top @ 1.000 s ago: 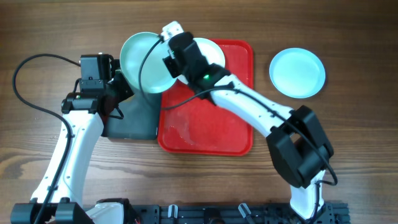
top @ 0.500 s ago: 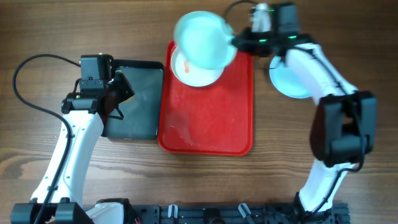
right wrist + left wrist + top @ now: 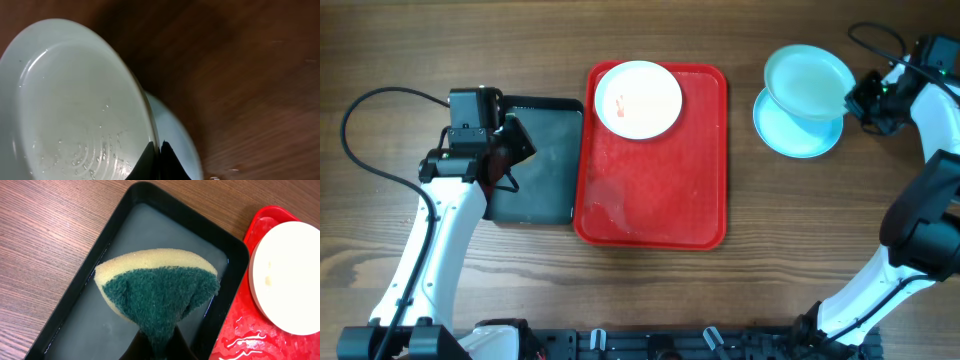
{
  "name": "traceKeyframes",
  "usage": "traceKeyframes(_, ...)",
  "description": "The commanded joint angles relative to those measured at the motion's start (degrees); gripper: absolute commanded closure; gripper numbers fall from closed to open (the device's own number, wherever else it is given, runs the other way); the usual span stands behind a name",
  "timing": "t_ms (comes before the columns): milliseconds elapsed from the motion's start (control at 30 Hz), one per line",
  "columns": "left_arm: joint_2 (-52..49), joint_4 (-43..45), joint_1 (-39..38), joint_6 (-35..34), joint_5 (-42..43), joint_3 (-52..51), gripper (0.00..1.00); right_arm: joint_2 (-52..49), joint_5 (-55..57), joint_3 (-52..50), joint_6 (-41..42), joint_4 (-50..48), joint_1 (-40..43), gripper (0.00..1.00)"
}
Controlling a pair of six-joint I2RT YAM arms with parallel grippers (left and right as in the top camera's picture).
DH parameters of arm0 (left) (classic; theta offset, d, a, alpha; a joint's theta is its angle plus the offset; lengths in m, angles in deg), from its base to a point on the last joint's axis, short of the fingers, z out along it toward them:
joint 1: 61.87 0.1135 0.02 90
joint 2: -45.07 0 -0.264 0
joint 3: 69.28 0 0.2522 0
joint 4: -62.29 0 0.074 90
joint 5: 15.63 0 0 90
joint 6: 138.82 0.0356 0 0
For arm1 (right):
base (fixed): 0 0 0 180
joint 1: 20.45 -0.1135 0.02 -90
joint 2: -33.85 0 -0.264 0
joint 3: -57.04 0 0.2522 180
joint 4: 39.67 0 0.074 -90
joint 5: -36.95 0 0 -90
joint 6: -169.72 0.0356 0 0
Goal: Clean dirty plates on tray and stack at the side
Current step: 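Carry the blue plate right and stack it on the first blue plate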
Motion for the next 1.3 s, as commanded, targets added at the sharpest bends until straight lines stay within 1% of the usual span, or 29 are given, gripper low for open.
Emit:
traceKeyframes(0,-0.33,0.04,0.35,1.14,-0.28,0.59,0.96,2.12,4.70,-2.12,-0.57,-0.94,-0.35,0.96)
traceKeyframes(167,-0.33,0.09,0.35,1.14,-0.31,0.59,0.96,2.10,6.73,-5.49,-0.61,-0.46,-0.81,0.96)
traceKeyframes(333,-0.33,0.28,0.35,1.14,-0.31,0.59,0.96,2.10,5.51,-9.64,-0.79,-1.55,-1.42,0.96)
traceKeyframes(567,-0.33,0.50,0.35,1.14,-0.31,0.59,0.96,2.10,4.46,-10.05,-9.42,-0.92,-5.73,0.95)
traceKeyframes(700,-0.33,0.52,0.35,1.14,-0.31,0.59,0.96,2.10,4.50,-10.05,-10.12,0.59,-7.48,0.94)
traceKeyframes(833,-0.33,0.50,0.35,1.14,-0.31,0.59,0.96,2.10,4.39,-10.05,-11.06,1.42,-8.33,0.83)
traceKeyframes(967,-0.33,0.50,0.35,1.16,-0.31,0.59,0.96,2.12,1.03,-8.72,-11.98,1.70,-8.33,0.65)
traceKeyframes(1033,-0.33,0.52,0.35,1.38,-0.31,0.59,0.96,2.12,-2.95,-6.14,-14.14,3.43,-8.37,0.59)
traceKeyframes(1100,-0.33,0.55,0.35,1.38,-0.31,0.59,0.96,2.12,-7.19,-2.82,-14.36,5.86,-8.66,0.58)
traceKeyframes(1133,-0.33,0.55,0.35,1.36,-0.31,0.59,0.96,2.14,-12.04,-0.37,-15.61,6.75,-9.53,0.58)
traceKeyframes(1200,-0.33,0.59,0.33,1.36,-0.31,0.59,0.96,2.23,-15.19,0.90,-15.61,6.29,-11.76,0.58)
traceKeyframes(1267,-0.33,0.74,0.28,1.36,-0.28,0.59,0.96,2.21,-15.67,0.94,-15.67,3.87,-15.47,0.58)
